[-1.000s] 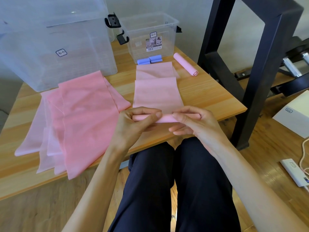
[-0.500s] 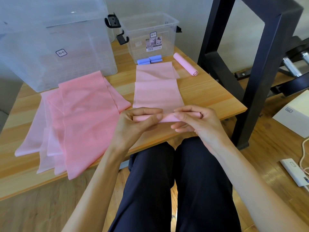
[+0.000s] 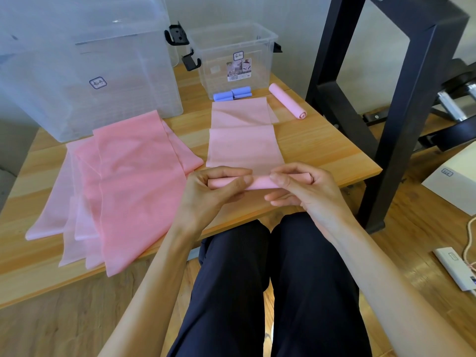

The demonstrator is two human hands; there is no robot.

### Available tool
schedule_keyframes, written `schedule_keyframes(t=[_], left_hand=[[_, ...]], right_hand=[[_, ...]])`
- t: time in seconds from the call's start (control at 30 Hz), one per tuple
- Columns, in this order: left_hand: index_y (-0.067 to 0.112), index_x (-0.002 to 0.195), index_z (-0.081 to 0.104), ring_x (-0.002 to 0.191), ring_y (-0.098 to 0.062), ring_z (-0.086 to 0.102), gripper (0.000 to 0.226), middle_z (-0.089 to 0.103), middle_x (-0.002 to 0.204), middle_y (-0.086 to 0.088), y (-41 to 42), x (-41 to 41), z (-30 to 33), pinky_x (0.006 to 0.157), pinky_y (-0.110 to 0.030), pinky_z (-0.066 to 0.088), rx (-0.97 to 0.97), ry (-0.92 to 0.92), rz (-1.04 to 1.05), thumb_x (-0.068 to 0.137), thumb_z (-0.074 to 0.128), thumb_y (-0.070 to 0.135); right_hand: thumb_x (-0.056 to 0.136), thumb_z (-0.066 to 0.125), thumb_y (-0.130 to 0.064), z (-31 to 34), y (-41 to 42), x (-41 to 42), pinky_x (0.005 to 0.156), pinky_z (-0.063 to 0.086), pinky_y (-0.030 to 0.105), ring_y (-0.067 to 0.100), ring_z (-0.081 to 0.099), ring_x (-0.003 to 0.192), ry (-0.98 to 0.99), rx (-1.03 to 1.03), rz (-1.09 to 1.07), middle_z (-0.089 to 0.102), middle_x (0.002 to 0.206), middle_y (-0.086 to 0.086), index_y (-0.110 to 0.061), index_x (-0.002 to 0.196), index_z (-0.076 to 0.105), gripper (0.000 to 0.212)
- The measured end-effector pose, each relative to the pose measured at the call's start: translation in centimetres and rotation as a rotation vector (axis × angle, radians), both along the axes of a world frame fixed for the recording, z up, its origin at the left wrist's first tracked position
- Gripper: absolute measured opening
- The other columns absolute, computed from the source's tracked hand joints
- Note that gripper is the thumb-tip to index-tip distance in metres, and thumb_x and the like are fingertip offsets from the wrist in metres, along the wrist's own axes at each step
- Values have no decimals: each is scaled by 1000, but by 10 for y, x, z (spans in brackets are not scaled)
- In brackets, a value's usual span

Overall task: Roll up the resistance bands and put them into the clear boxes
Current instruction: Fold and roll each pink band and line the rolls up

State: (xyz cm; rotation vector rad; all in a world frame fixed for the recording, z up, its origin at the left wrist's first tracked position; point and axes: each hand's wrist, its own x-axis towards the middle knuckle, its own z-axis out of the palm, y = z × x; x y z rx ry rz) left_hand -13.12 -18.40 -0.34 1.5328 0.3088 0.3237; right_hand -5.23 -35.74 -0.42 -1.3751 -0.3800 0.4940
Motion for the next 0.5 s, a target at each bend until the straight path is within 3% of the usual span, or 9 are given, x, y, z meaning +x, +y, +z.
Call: schedule_keyframes(t=[0.1, 0.23, 0.4, 0.5], left_hand=[[15, 90, 77, 82, -10, 72, 11, 77, 90, 4, 1, 0, 0, 70, -19, 56, -5, 12, -2, 80, 75, 18], [19, 91, 77, 86, -10, 71, 22, 77, 91, 7, 2, -2, 0, 80, -22, 57, 75, -4, -46, 69, 78, 25], [15, 89, 77, 84, -10, 72, 11, 77, 92, 4, 2, 1, -2, 71, -19, 56, 15, 8, 6, 79, 76, 18], [17, 93, 77, 87, -12, 72, 17, 77, 95, 6, 3, -1, -1, 74, -20, 57, 32, 11, -17, 76, 76, 21]], right_hand=[[76, 77, -16, 1, 1, 1, 64, 60, 27, 29, 75, 76, -20, 5, 0, 75, 87, 13, -4, 99, 71, 26], [78, 75, -23, 1, 1, 1, 60, 59, 27, 26, 74, 70, -25, -9, -41, 75, 82, 13, -5, 96, 72, 25], [75, 76, -21, 0, 1, -1, 63, 60, 28, 29, 74, 75, 0, 17, -2, 75, 87, 14, -4, 99, 71, 30], [76, 76, -19, 0, 2, -1, 61, 59, 26, 28, 74, 74, -17, 12, -20, 75, 84, 14, -4, 98, 71, 27]])
